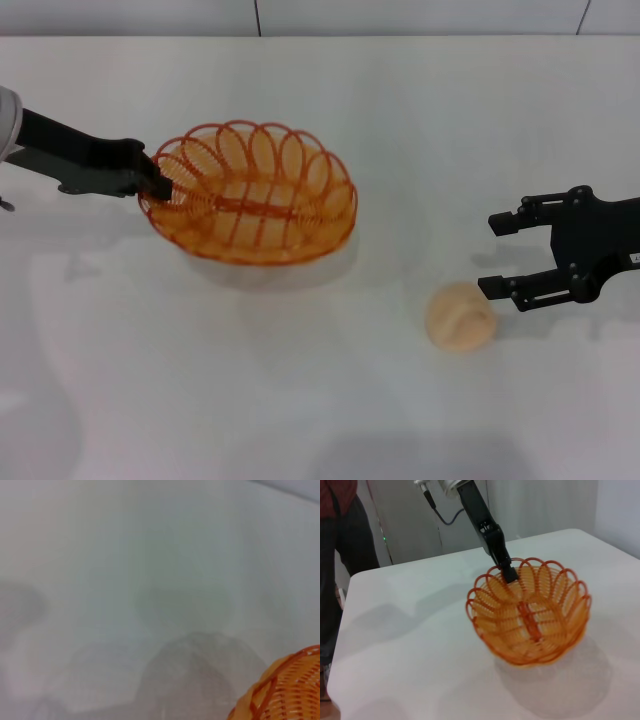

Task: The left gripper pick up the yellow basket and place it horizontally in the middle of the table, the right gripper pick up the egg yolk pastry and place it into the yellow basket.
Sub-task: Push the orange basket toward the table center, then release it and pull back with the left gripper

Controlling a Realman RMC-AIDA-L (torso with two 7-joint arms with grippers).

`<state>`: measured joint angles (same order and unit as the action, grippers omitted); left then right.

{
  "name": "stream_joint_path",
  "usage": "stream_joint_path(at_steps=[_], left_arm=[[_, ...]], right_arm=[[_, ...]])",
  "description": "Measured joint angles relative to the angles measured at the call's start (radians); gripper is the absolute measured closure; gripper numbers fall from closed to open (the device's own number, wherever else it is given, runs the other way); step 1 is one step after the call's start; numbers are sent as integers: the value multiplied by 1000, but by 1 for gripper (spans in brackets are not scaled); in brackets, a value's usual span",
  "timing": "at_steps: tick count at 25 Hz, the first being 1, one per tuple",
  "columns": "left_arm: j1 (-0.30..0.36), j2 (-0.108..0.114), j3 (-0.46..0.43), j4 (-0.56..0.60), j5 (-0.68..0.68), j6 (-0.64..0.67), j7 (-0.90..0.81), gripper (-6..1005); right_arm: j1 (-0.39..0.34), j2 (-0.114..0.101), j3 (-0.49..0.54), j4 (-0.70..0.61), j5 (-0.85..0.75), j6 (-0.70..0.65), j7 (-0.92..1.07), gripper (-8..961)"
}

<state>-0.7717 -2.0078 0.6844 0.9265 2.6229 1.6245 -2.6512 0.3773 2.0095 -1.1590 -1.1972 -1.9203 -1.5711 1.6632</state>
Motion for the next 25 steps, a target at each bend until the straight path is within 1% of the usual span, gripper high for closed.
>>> stream_joint_path(at_steps=[1,5,10,15,17,25], left_arm=[[0,0,-15,-13,-11,-14,-21,917],[4,0,-17,-26,-28,-34,-73,917],[3,-10,-14,-47,-33,-36,-110,918],[-17,-20,-11,-114,-31,-41,-118,909],[-28,-22,7,-147,-26,-62,-119,906],[-47,-27,50,-185,-23,-93,-121,891]], right_arm=[[0,0,1,-2,0,-2,0,182],[-1,-1,1,-6,0,-8,0,182],[0,-2,1,-21,0,-11,0,182],[0,-1,1,-31,0,-19,1,183],[0,0,1,-34,0,-20,1,183],[2,1,0,-35,1,-26,1,183]])
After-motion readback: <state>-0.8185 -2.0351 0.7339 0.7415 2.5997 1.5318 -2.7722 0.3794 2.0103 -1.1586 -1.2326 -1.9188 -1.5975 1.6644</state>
